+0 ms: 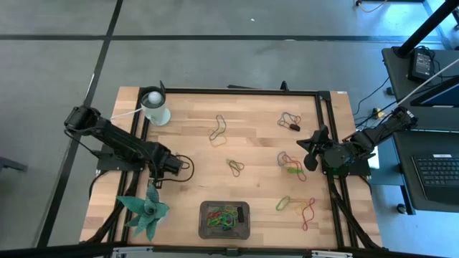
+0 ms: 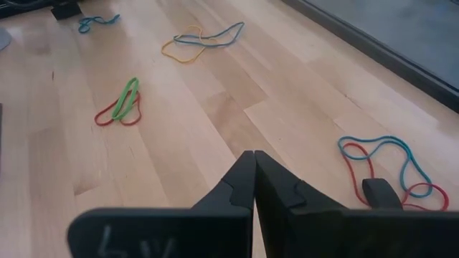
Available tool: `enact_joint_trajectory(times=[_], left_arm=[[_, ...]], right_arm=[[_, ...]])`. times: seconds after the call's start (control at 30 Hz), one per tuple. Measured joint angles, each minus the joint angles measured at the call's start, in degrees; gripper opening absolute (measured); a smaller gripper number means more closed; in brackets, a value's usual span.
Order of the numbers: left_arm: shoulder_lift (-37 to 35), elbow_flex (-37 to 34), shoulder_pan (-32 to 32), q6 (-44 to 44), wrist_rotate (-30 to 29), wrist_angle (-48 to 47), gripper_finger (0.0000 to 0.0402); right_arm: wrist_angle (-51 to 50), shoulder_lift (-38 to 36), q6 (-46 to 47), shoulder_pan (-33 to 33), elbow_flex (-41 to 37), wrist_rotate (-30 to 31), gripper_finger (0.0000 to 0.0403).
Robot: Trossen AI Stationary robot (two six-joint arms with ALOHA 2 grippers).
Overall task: Pick and place rubber bands into bin
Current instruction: Put the black rubber band into the black bin
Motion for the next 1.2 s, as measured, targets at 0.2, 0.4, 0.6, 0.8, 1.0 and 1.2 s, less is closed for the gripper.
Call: enact_joint_trajectory(times=[0.2, 0.4, 0.6, 0.8, 1.0, 1.2], left_arm=[[0.0, 0.25, 0.0, -1.87, 3.49, 0.2, 0.0005], [0.0, 5.28, 0.02, -2.89, 2.84, -0.8, 0.0002], [0.0, 12.79, 0.02, -2.51, -2.45, -1.89, 0.0002], [-0.02, 16.85, 0.02, -3.16, -7.47, -8.03, 0.0002], [-0.02, 16.83, 0.02, -5.57, -7.5, -13.6, 0.0011], [-0.02, 16.83, 0.02, -2.45, -7.74, -19.2, 0.0058]], right_arm=[[-0.37, 0.0, 0.06, 0.0, 0.0, 0.02, 0.001], [-0.42, 0.0, 0.13, 0.0, 0.0, 0.01, 0.001], [-0.46, 0.0, -0.03, 0.0, 0.0, -0.01, 0.001], [-0.72, -0.01, -0.16, 0.0, 0.0, -0.01, 0.001], [-0.73, -0.02, -0.2, 0.0, 0.0, -0.44, 0.001], [-0.78, -0.01, -0.2, 0.0, 0.0, -0.54, 0.001]])
